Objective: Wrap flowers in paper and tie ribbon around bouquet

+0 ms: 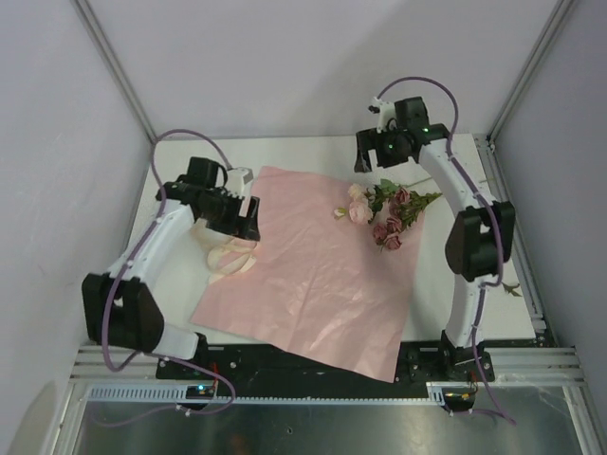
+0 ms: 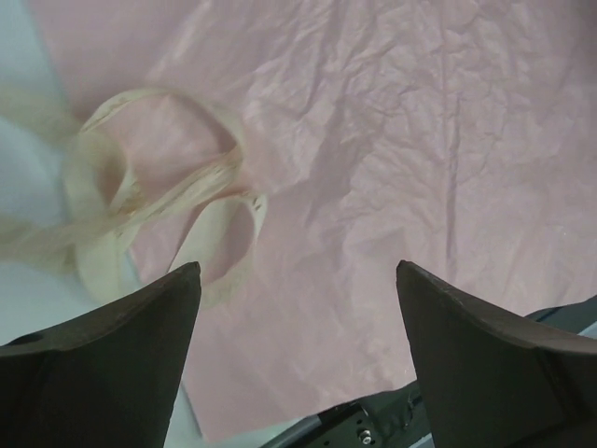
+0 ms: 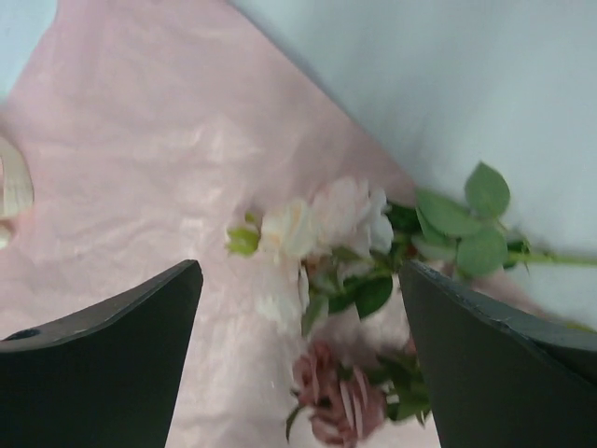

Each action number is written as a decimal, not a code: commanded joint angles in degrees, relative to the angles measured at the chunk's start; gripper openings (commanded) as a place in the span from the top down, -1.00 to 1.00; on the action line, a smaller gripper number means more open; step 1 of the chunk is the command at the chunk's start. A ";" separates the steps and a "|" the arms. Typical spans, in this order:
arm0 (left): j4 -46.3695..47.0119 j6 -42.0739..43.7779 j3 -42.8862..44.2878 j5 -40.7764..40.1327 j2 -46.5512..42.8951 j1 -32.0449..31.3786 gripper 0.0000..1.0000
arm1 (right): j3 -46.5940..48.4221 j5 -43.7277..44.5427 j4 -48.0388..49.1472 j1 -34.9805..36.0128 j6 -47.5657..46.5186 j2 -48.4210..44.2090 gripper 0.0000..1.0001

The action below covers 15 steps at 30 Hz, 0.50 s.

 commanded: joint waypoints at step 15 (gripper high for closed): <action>14.02 -9.39 5.98 6.56 28.40 -7.76 -0.26 | 19.19 -1.90 -0.21 3.34 6.50 25.59 -0.69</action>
